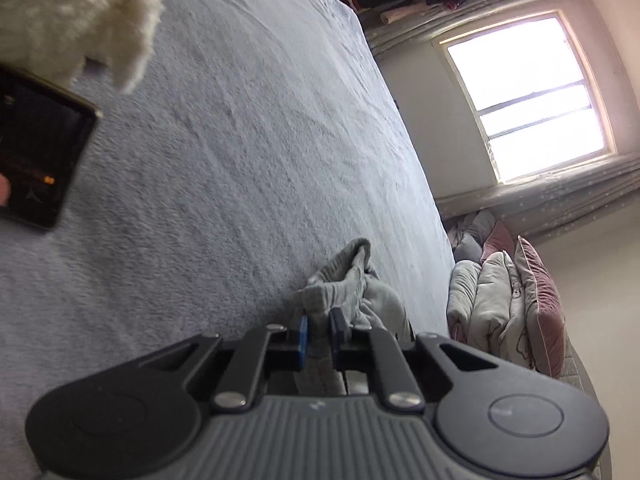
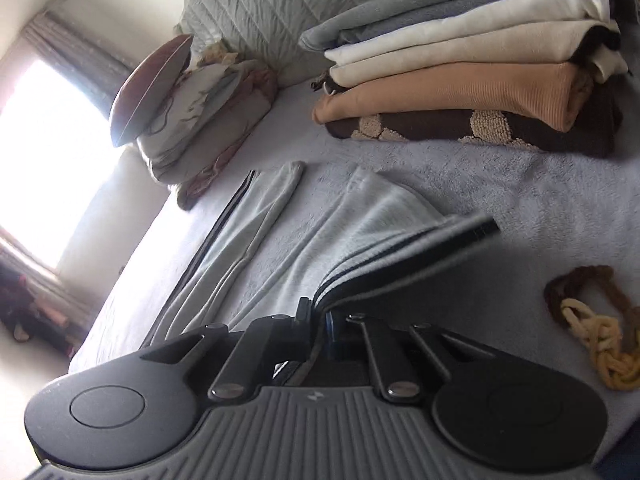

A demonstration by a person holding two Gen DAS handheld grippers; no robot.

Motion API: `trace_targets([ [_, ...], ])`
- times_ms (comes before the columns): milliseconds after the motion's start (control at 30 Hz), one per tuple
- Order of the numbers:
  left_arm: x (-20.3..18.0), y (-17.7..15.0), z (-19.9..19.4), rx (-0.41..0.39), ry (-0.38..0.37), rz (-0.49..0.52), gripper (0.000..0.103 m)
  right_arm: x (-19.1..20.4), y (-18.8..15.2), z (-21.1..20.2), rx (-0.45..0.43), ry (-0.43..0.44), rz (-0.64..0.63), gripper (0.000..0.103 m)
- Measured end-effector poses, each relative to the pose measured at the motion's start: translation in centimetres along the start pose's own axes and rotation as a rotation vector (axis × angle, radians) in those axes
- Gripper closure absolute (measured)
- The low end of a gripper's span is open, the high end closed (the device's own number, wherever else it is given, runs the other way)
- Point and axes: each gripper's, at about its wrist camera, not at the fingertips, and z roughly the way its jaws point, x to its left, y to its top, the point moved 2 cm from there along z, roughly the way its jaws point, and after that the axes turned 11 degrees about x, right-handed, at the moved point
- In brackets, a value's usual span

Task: Fold clothes

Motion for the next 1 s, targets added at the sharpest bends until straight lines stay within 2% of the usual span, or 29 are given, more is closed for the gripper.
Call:
trace_targets([
  [67, 0.3, -0.9, -0.2, 0.01, 0.033, 0.028, 0.092, 0.0, 0.1, -0.6, -0.015, -0.017, -0.013, 0.095],
  [167, 1.2, -1.1, 0.5, 0.039, 0.084, 0.032, 0.092, 0.0, 0.3, 0.0, 0.012, -0.076, -0.03, 0.095],
  [233, 2.1, -0.9, 0.9, 0.05, 0.103, 0.017, 0.092, -0.4, 0.5, 0.7, 0.071, -0.1, 0.006, 0.091],
  [267, 2.1, -0.9, 1.0, 0.05, 0.112, 0.024, 0.092, -0.9, 0.7, 0.9, 0.072, -0.123, 0.039, 0.089],
  [333, 2.0, -1.0, 1.1, 0.048, 0.133, 0.048, 0.091, -2.1, 1.2, 0.9, 0.049, -0.178, 0.113, 0.082],
  [400, 1.9, -1.0, 1.2, 0.044, 0.146, 0.057, 0.091, -3.3, 1.7, 0.9, 0.027, -0.232, 0.187, 0.055],
  [433, 1.9, -0.9, 1.4, 0.043, 0.152, 0.057, 0.091, -3.9, 2.0, 0.9, 0.016, -0.26, 0.224, 0.049],
  [467, 2.0, -0.9, 1.5, 0.046, 0.157, 0.051, 0.091, -4.5, 2.2, 0.9, 0.004, -0.287, 0.261, 0.046],
  [533, 2.5, -0.7, 1.5, 0.054, 0.158, 0.031, 0.09, -5.3, 2.7, 1.2, -0.015, -0.343, 0.298, 0.046],
  [700, 3.0, -0.6, 1.3, 0.067, 0.151, 0.015, 0.089, -6.0, 3.9, 4.4, 0.021, -0.431, 0.199, 0.042],
  [733, 3.1, -0.6, 1.2, 0.067, 0.151, 0.016, 0.088, -5.9, 4.2, 4.6, 0.017, -0.432, 0.175, 0.044],
  [800, 3.1, -0.6, 0.9, 0.061, 0.152, 0.023, 0.088, -5.6, 4.7, 3.8, -0.027, -0.362, 0.133, 0.093],
  [867, 2.5, -0.6, 0.4, 0.016, 0.186, 0.075, 0.086, -4.7, 5.1, 2.1, -0.082, -0.283, 0.07, 0.093],
  [933, 1.4, -0.6, -0.4, -0.051, 0.238, 0.173, 0.077, -3.0, 5.1, 0.5, -0.13, -0.261, -0.037, 0.093],
  [1000, 0.6, -0.4, -1.2, -0.105, 0.263, 0.23, 0.074, -2.2, 5.2, -0.4, -0.142, -0.254, -0.087, 0.093],
])
